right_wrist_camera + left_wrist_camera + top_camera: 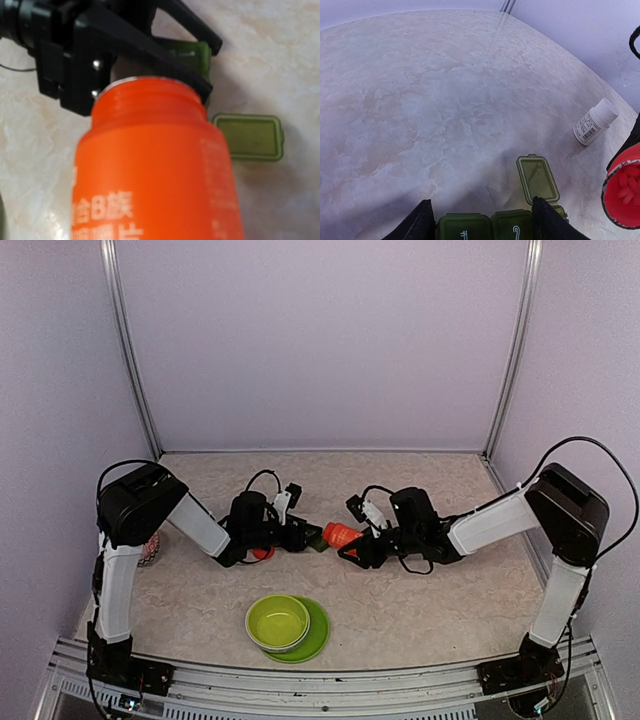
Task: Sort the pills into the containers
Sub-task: Pour the pill into the compartment of the pill container.
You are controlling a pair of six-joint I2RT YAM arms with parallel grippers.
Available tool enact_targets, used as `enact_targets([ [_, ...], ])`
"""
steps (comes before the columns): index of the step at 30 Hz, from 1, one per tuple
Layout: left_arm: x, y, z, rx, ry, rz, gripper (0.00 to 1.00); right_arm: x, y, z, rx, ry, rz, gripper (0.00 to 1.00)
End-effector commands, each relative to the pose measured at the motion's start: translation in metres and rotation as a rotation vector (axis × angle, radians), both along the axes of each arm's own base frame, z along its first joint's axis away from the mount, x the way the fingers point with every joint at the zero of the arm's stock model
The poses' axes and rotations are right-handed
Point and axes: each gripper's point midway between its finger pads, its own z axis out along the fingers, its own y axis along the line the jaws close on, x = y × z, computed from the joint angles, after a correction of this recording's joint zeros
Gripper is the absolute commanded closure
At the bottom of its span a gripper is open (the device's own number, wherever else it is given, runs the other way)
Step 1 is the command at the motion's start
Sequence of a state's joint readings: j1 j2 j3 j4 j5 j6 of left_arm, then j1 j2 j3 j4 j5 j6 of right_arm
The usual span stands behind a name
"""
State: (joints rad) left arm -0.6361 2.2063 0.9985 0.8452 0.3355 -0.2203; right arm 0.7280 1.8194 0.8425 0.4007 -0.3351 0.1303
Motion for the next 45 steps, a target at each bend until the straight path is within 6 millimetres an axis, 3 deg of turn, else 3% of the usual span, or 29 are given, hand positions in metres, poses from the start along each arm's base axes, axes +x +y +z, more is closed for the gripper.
enact_targets([
  [1,-0.003,0.000,-0.012,0.010,0.033,-0.015,0.35,0.003,0.009,0.003,0.003,-0.011,0.014,0.62],
  [36,-0.004,-0.011,-0.014,0.033,0.026,-0.042,0.32,0.001,0.012,-0.001,-0.029,-0.003,0.025,0.60],
  [45,-0.004,-0.010,-0.012,0.020,0.009,-0.040,0.37,0.002,0.016,-0.001,-0.036,0.002,0.028,0.60],
])
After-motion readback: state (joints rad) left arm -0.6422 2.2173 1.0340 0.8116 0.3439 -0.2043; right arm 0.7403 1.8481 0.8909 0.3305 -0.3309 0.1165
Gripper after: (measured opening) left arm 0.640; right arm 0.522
